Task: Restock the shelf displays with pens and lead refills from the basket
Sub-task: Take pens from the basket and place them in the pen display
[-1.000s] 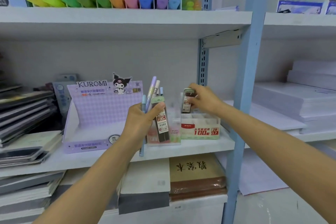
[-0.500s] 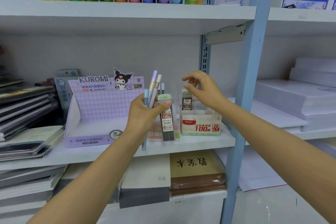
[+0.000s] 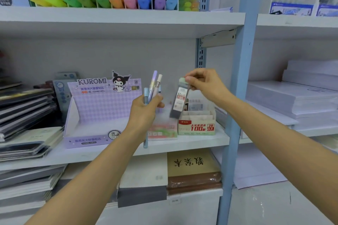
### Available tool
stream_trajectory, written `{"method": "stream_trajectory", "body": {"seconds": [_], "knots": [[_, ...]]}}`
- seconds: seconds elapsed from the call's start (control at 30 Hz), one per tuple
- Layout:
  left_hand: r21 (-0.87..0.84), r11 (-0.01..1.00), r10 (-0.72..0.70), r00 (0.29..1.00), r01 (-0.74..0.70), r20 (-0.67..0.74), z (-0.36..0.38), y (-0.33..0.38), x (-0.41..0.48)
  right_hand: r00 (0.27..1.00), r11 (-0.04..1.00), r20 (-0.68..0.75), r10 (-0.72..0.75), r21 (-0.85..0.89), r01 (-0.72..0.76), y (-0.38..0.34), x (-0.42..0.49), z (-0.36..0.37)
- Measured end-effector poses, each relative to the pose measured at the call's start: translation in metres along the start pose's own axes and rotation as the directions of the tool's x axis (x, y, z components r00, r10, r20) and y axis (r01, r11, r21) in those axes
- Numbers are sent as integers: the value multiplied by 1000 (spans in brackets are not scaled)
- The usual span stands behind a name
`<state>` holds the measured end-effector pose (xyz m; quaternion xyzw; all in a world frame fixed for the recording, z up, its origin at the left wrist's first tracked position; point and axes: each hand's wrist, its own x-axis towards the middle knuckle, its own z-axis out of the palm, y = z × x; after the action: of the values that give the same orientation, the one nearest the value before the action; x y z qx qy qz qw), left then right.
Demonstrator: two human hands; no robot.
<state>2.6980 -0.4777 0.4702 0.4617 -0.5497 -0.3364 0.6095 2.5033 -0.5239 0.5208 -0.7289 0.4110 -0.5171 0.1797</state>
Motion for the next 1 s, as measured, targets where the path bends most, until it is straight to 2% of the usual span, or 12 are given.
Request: {"method": "stream_trajectory", "body": {"seconds": [0.1, 0.2, 0.5, 0.6, 0.77, 0.87, 0.93, 1.0], "knots": [[-80, 995, -54, 997, 59, 60, -3, -1, -1, 985, 997, -167, -45, -76, 32, 3, 5, -13], [-70, 997, -33, 993, 41, 111, -3, -2, -1, 971, 990, -222, -88, -129, 60, 4, 9, -18], [-46, 998, -32, 985, 40, 172, -3, -13, -5, 978, 950, -148, -148, -295, 99, 30, 8, 7], [-41, 999, -17, 983, 25, 183, -5, -13, -4, 986, 947, -120, -119, -312, 76, 38, 13, 14], [-48, 999, 15, 975, -5, 224, -8, -15, -3, 999, 900, 45, -10, -434, 29, 50, 17, 18], [-60, 998, 26, 972, -12, 232, -10, -17, -3, 999, 866, 7, -49, -498, 46, 46, 15, 22], [-60, 998, 36, 971, -23, 236, -11, -17, -4, 994, 878, -32, -103, -473, 76, 35, 13, 25], [-61, 998, 47, 970, -33, 238, -11, -17, -5, 997, 967, -16, -75, -244, 69, 18, 7, 28]]}}
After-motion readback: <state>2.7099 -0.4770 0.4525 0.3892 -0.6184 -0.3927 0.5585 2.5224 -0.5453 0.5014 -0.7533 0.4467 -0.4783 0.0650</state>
